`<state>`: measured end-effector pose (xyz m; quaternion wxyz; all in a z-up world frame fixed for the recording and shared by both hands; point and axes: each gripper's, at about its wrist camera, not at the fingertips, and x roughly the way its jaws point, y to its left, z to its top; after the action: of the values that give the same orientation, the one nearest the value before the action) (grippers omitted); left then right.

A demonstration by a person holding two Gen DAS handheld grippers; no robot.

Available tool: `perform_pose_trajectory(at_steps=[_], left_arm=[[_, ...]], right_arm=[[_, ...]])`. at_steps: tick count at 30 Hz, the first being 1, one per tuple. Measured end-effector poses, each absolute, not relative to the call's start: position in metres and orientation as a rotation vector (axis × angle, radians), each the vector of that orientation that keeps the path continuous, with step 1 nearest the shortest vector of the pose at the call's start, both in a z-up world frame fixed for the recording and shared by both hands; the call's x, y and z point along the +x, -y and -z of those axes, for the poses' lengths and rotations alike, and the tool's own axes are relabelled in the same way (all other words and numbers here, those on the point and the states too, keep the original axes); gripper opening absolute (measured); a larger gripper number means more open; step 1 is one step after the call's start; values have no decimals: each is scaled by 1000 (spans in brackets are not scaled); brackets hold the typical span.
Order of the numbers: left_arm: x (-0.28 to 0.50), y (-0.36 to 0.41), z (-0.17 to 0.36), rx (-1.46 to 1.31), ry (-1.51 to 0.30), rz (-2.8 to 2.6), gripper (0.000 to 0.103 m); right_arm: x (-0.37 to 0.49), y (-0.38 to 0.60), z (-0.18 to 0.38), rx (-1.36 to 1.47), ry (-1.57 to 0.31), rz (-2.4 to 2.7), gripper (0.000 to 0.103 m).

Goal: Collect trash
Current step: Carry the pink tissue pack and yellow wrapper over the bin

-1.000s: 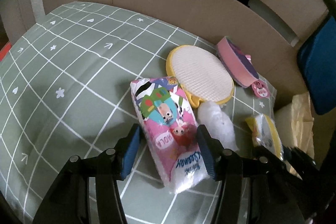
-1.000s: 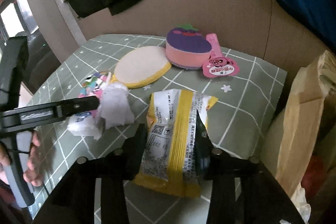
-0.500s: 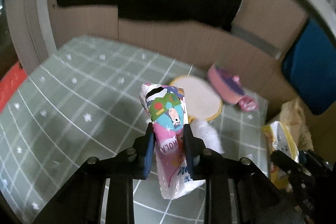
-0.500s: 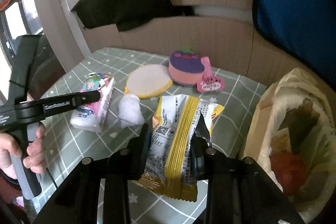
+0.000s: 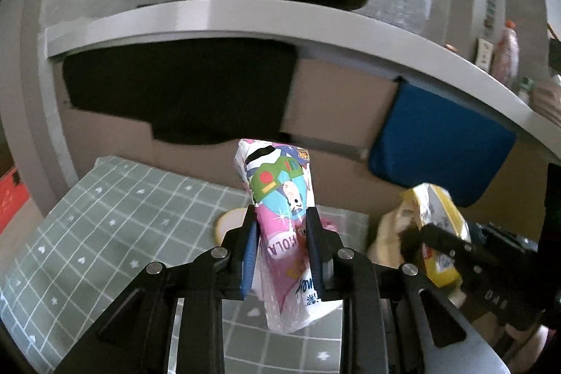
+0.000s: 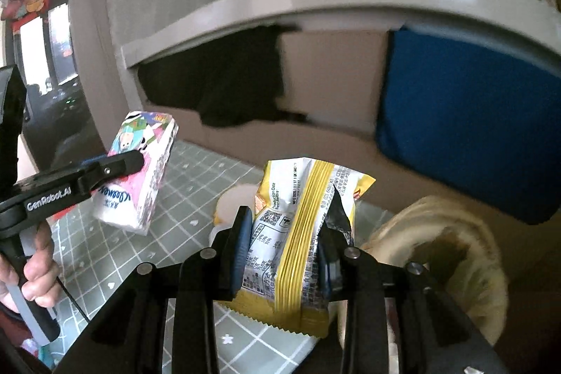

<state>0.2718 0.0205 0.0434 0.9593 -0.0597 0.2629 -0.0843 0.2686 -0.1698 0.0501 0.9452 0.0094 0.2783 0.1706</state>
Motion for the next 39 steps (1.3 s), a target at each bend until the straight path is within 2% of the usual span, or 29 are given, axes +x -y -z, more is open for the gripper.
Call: perform_pose_trajectory(at_steps=[10, 20, 39], left_arm=[[283, 70, -42, -74, -580, 368, 26], [309, 141, -9, -12, -671, 516, 26], [353, 162, 38, -73, -829, 564, 26]], right_arm=[[248, 255, -66, 96, -516, -192, 30], [254, 306, -41, 154, -561, -91, 30], [291, 323, 11, 192, -685, -66, 31]])
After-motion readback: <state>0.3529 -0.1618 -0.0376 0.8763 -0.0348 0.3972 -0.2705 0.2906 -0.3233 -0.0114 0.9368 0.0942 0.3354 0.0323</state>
